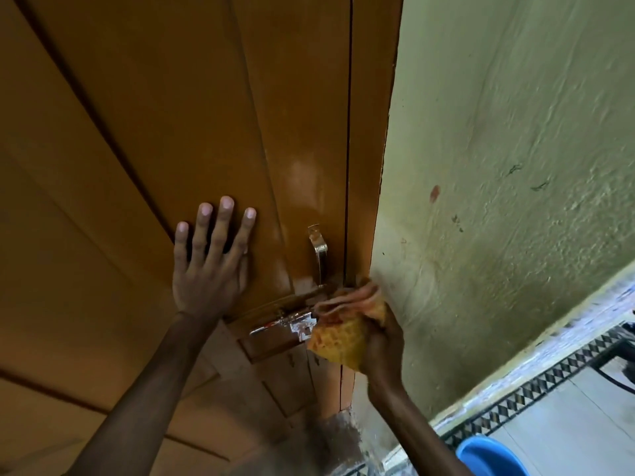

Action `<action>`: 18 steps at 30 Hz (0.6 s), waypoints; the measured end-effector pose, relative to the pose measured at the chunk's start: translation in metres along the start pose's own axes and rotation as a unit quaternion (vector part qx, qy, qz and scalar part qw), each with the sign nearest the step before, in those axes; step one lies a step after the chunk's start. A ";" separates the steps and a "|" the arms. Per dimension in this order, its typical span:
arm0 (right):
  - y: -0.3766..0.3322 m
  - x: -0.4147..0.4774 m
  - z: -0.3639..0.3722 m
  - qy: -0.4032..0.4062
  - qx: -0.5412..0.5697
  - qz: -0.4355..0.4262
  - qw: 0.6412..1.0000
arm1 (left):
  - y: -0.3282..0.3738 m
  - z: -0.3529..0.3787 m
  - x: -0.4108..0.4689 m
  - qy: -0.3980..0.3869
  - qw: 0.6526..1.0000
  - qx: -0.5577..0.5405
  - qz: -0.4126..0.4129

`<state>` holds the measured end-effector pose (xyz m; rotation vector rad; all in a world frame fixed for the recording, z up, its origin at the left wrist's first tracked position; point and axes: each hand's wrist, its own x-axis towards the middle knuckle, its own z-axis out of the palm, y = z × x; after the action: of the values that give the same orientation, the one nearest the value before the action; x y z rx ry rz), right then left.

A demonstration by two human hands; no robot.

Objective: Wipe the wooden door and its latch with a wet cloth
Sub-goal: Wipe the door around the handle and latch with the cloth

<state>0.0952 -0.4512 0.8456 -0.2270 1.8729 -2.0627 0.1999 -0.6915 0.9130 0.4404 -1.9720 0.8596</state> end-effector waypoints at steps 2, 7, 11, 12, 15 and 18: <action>-0.013 0.001 -0.009 -0.053 0.119 0.176 0.976 | 0.001 -0.001 -0.001 0.002 1.000 0.001 0.000; -0.040 0.013 0.016 -0.161 0.230 0.333 0.900 | 0.001 -0.002 0.002 0.008 1.000 0.006 -0.001; -0.044 0.016 0.032 -0.189 0.158 0.309 0.918 | 0.001 0.000 0.004 0.012 1.000 0.006 0.002; -0.043 0.016 0.031 -0.196 0.138 0.307 0.921 | 0.001 0.000 0.004 0.014 1.000 0.008 0.001; -0.043 0.019 0.026 -0.198 0.120 0.318 0.919 | 0.001 0.000 0.003 0.014 1.000 0.006 -0.003; -0.047 0.026 0.029 -0.168 0.134 0.324 0.921 | -0.002 0.000 0.006 0.013 1.000 0.006 -0.003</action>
<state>0.0744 -0.4836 0.8929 0.0983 1.2191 -1.6542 0.1982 -0.6928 0.9185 0.4393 -1.9429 0.8690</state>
